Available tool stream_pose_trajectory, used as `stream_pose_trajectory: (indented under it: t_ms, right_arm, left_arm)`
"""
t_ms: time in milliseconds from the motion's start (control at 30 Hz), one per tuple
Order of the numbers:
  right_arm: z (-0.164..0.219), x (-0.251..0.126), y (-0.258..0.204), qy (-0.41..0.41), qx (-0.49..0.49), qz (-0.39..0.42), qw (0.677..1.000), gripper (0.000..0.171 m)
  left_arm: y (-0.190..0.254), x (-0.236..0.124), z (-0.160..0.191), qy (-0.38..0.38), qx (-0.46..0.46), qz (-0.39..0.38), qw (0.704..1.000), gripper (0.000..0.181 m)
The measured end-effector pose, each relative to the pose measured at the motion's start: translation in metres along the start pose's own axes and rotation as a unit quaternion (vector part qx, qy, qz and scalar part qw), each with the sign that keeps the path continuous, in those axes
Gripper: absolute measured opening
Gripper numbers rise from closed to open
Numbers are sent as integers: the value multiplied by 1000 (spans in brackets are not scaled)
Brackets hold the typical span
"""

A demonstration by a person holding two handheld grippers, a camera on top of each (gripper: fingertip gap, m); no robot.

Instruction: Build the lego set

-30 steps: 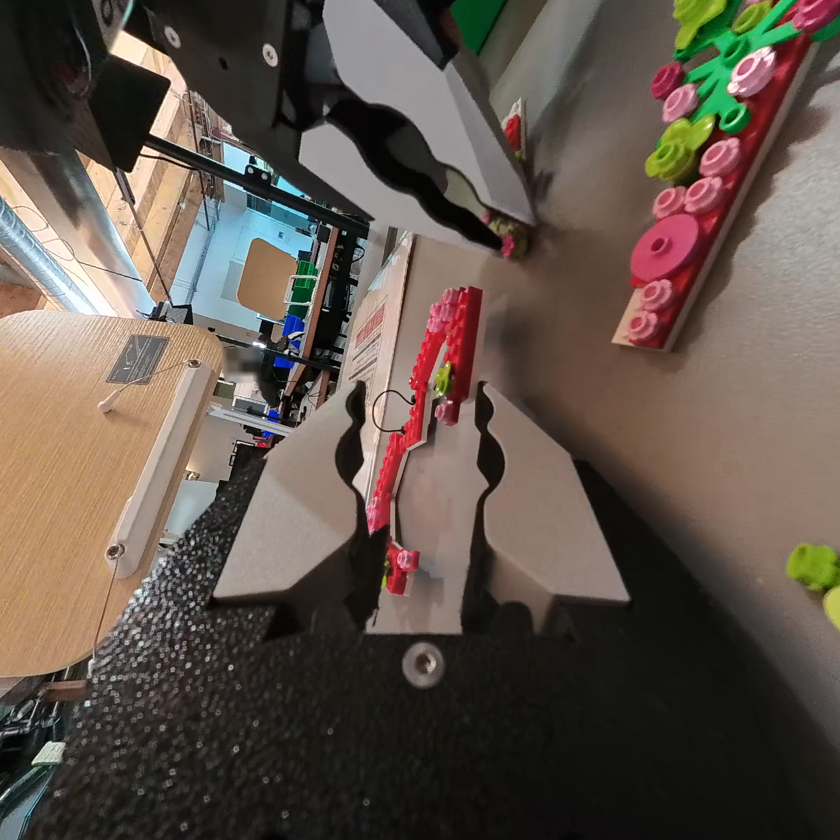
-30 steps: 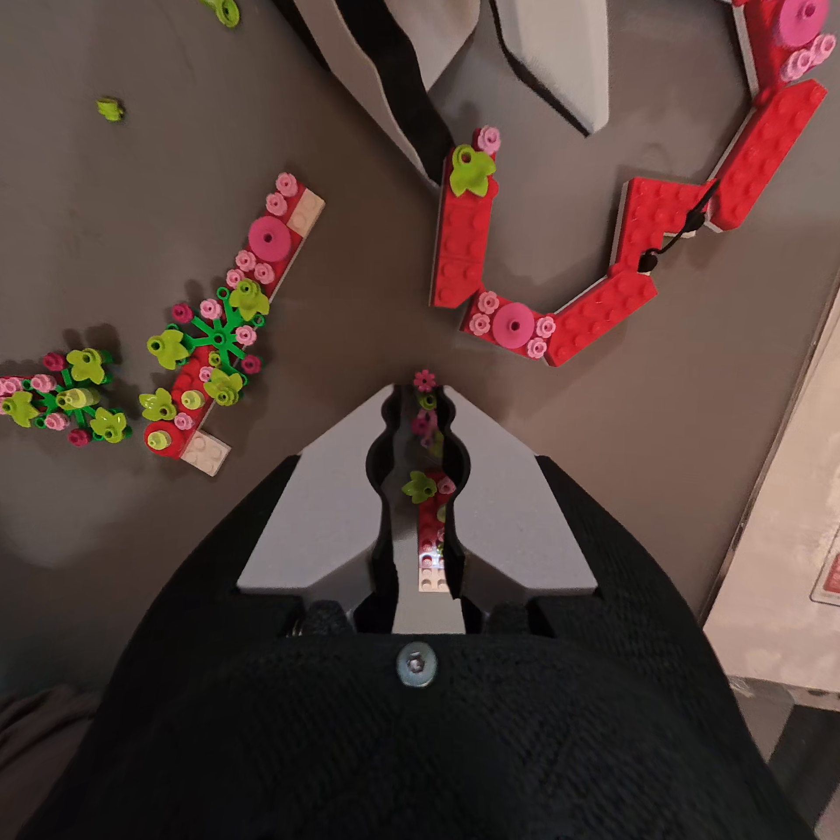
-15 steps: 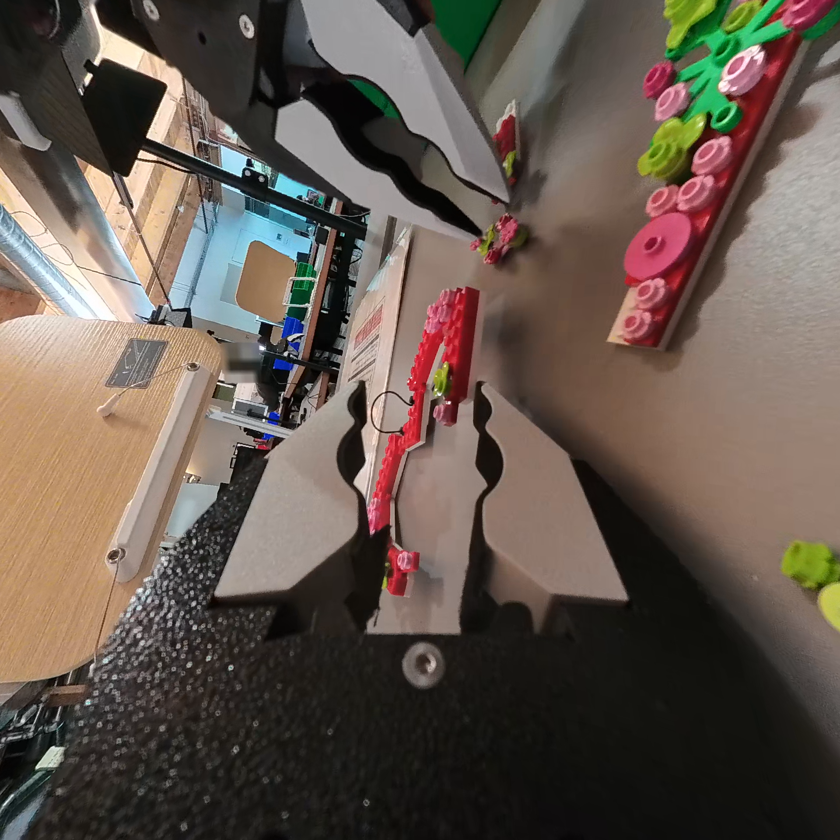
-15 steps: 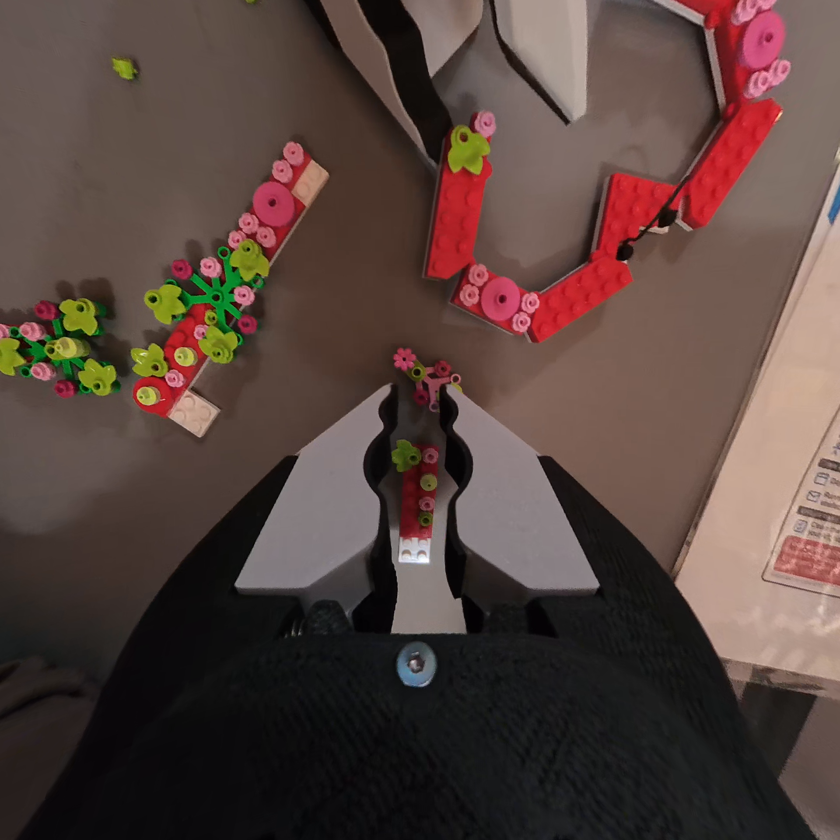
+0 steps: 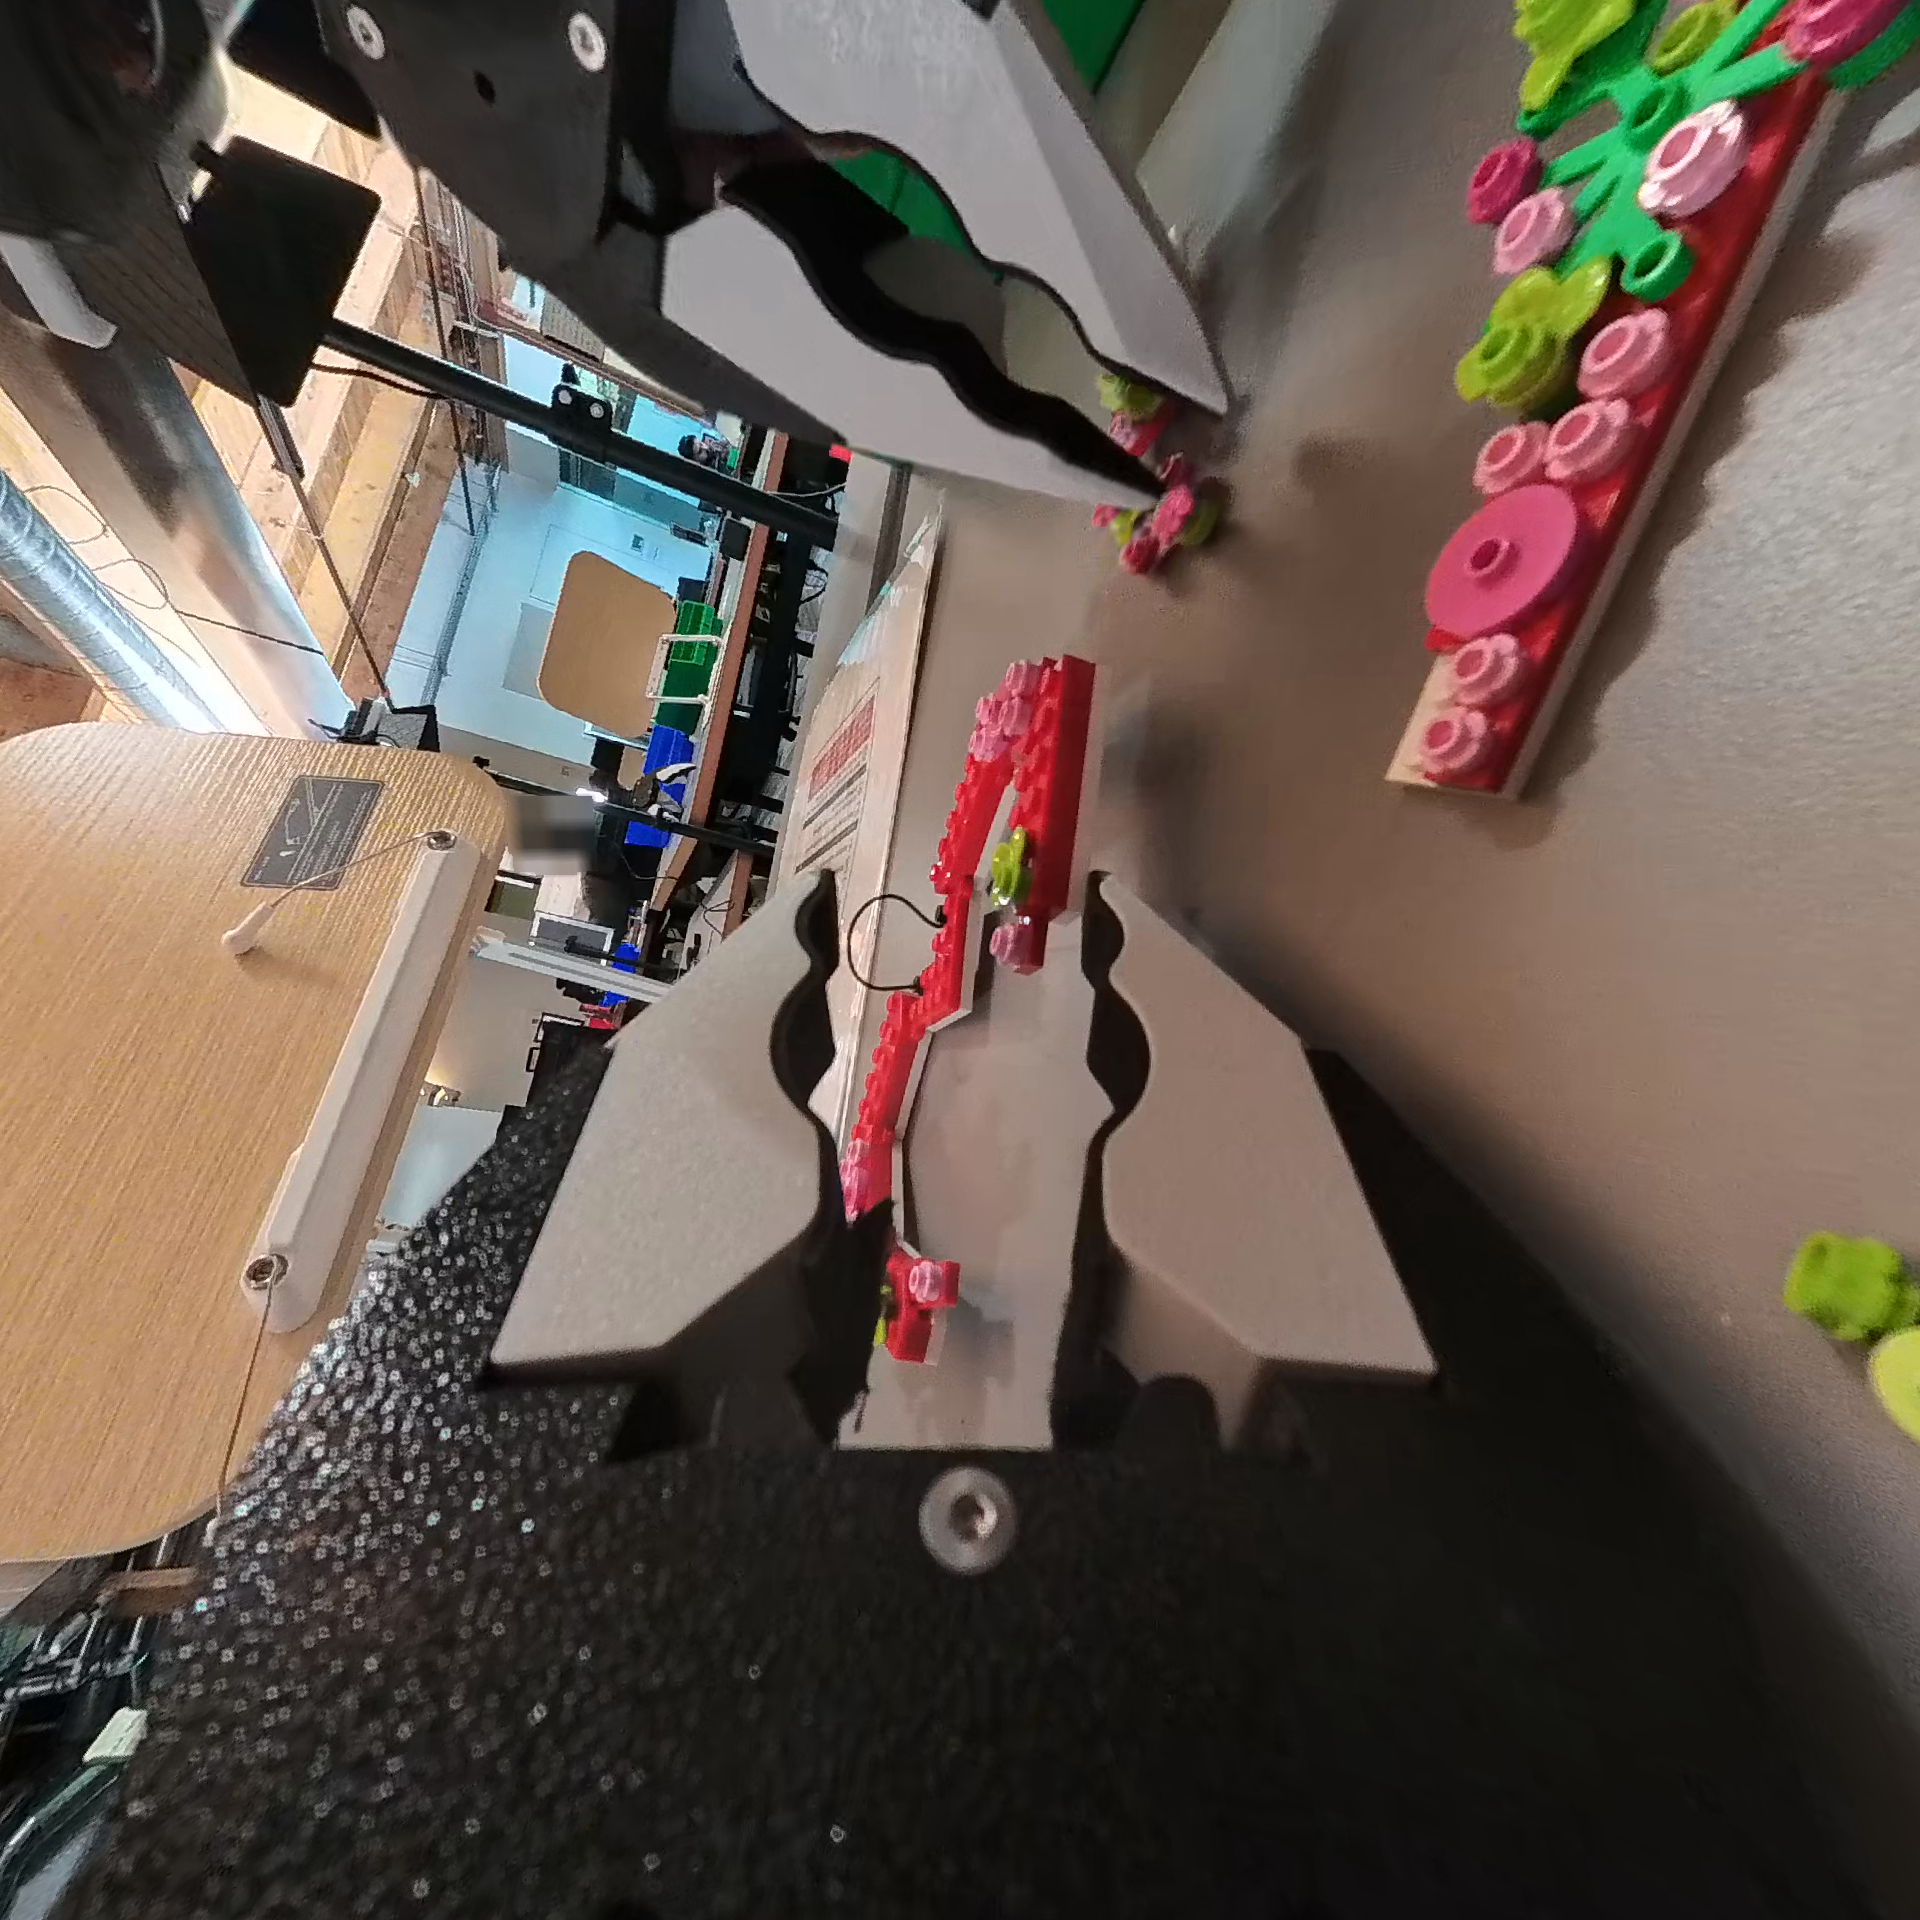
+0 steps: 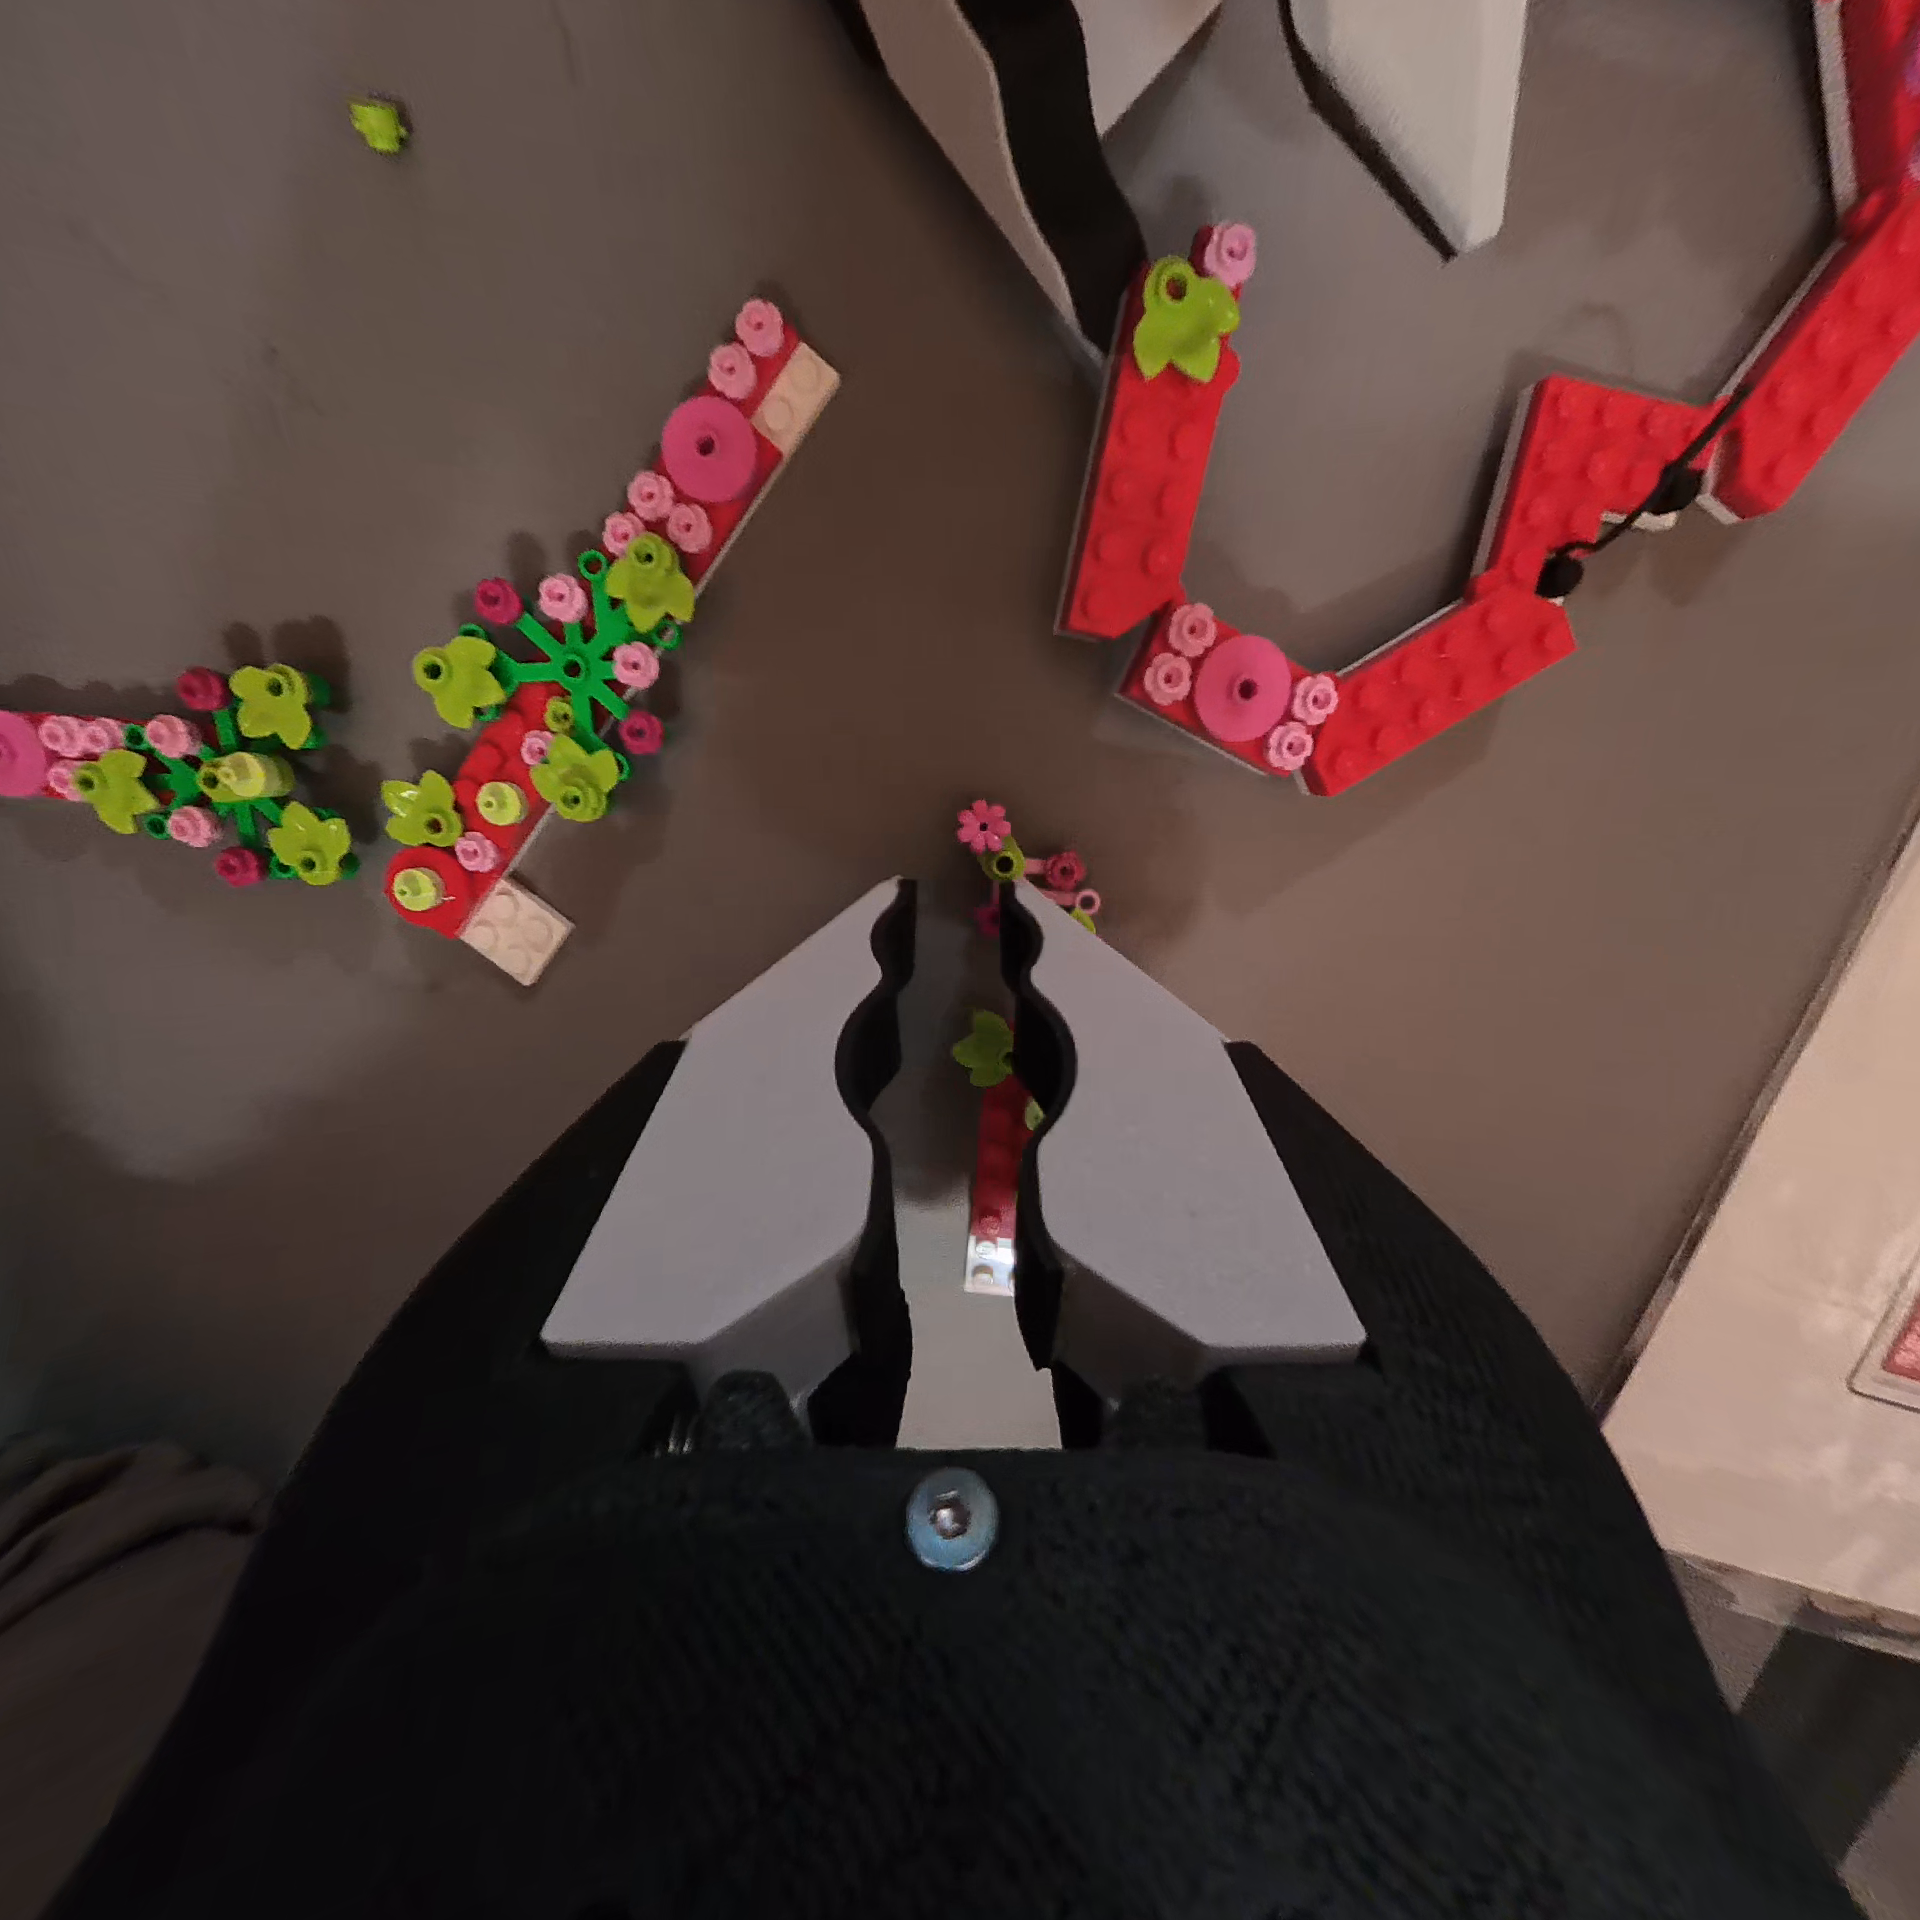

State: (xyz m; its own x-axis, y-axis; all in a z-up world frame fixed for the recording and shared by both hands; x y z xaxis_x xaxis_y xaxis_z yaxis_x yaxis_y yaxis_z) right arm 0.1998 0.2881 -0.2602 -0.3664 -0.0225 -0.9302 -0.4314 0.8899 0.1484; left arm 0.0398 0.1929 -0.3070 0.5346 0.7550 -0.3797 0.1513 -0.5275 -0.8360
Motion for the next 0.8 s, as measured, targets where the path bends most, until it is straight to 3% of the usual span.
stream_pose_trajectory:
  t_ms: [433,533,667,800]
  right_arm:
    - [-1,6,4,34,-37,7,999,8]
    - [-1,5,8,51,-13,3,999,7]
    - [-12,-8,24,118,90,32,988,6]
    - [-36,-9,26,147,105,35,983,5]
  left_arm:
    - [0,0,0,1,0,1,1000,44]
    - [0,0,0,1,0,1,1000,45]
    - [0,0,0,1,0,0,1000,45]
    - [0,1,0,0,-1,-1,1000,44]
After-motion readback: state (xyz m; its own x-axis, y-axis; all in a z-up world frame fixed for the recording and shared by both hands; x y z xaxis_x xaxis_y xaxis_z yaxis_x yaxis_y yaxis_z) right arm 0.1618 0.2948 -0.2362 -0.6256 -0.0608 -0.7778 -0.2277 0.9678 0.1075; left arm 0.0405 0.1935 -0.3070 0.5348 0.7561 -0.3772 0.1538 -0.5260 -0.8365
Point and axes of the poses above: each gripper's, where its closed fingertips meet, x out along the fingers, z out of its underside, y = z × x across the jaws, the point moved 10 cm from there along -x, back along the fingers, and after that the axes turned 11 degrees about z, right-handed, at the moved point
